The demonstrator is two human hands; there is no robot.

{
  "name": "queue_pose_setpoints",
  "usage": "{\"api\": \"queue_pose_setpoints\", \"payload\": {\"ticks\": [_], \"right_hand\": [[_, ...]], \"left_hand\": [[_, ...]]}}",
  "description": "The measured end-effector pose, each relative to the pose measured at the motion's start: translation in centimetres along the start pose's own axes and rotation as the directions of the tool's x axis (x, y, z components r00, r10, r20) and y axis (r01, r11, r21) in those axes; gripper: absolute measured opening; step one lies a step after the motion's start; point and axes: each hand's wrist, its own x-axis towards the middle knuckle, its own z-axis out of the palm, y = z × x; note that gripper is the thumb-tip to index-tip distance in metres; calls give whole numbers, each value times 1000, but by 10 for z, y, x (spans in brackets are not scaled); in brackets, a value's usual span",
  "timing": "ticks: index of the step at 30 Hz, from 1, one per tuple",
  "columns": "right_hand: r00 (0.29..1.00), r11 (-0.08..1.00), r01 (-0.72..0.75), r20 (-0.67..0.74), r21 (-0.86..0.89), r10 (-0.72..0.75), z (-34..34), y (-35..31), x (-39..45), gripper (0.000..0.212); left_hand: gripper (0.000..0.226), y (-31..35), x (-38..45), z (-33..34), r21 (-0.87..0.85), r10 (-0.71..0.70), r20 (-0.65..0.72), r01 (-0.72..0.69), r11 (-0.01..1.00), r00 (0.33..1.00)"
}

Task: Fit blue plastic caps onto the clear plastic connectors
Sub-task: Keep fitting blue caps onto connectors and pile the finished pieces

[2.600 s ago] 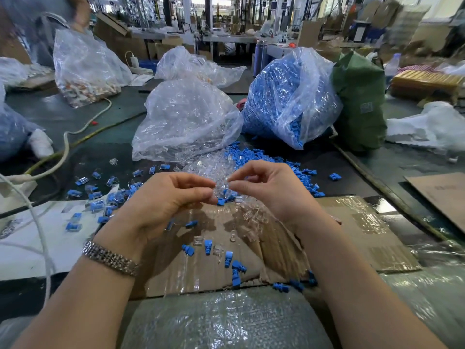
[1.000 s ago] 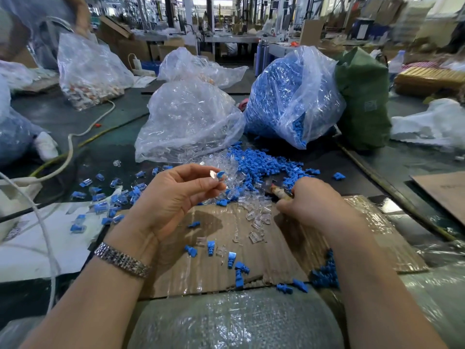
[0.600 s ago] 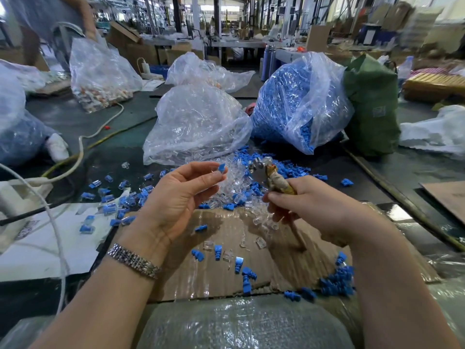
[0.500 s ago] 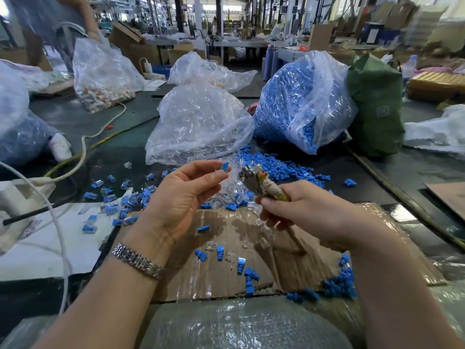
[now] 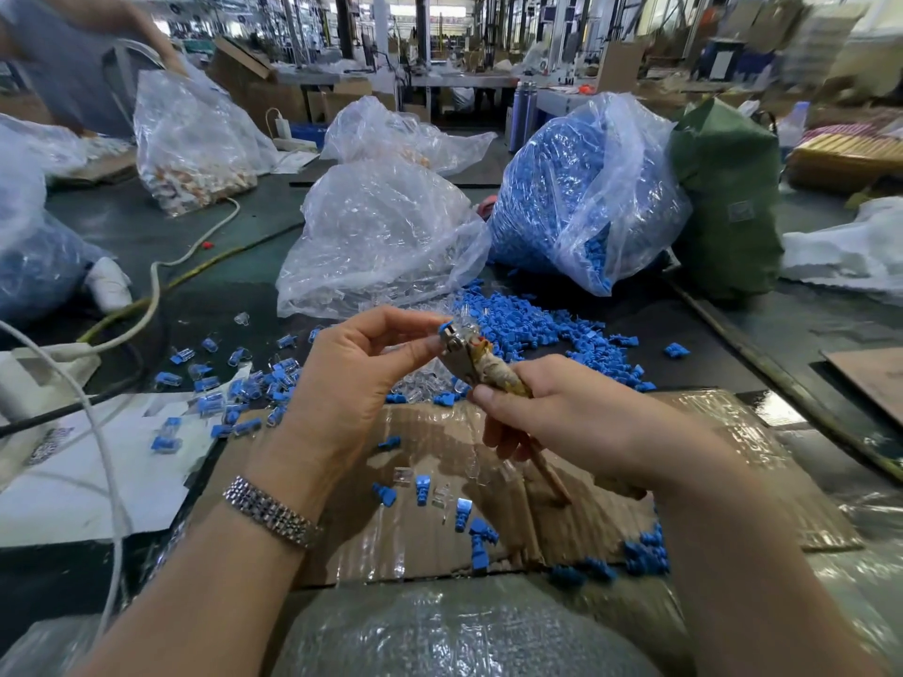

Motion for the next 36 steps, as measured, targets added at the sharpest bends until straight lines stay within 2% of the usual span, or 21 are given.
{"api": "queue_pose_setpoints", "payload": {"ticks": [5, 10, 13, 17, 19, 21, 23, 25, 29, 33, 36], "right_hand": [[998, 999, 16, -58, 52, -13, 6, 7, 5, 41], [998, 996, 8, -56, 91, -3, 12, 9, 10, 40], [1000, 994, -1, -12, 106, 2, 8, 12, 9, 41], [998, 985, -28, 64, 172, 18, -7, 16, 3, 45], [998, 980, -64, 1, 190, 65, -14, 20, 2, 44], [980, 990, -125, -151, 60, 133, -19, 27, 5, 39], [938, 945, -246, -300, -214, 176, -22, 37, 11, 36], [906, 855, -359, -359, -373, 224, -22, 44, 14, 30], [885, 770, -447, -352, -456, 306, -16, 51, 18, 33], [856, 712, -505, -392, -488, 338, -13, 47, 19, 43], [842, 682, -525, -427, -509, 330, -11, 44, 18, 53]], "left_hand": [[17, 0, -1, 4, 38, 22, -18, -21, 999, 1000], [14, -3, -2, 2, 153, 45, -19, -41, 987, 999], [14, -4, -2, 1, 172, 47, -10, -45, 984, 999], [16, -4, 1, -3, 114, 51, -32, -47, 992, 998], [20, -5, 4, -9, 129, 34, -72, -24, 991, 997], [24, -7, 5, -15, 206, -2, -104, 24, 978, 995], [22, -10, 5, -18, 382, -6, -146, 62, 922, 989], [17, -12, 5, -19, 539, 9, -201, 103, 836, 980], [9, -14, 7, -27, 717, 54, -306, 193, 670, 950], [19, -16, 8, -35, 834, 86, -345, 263, 486, 935], [23, -14, 8, -35, 864, 104, -326, 251, 438, 940]]}}
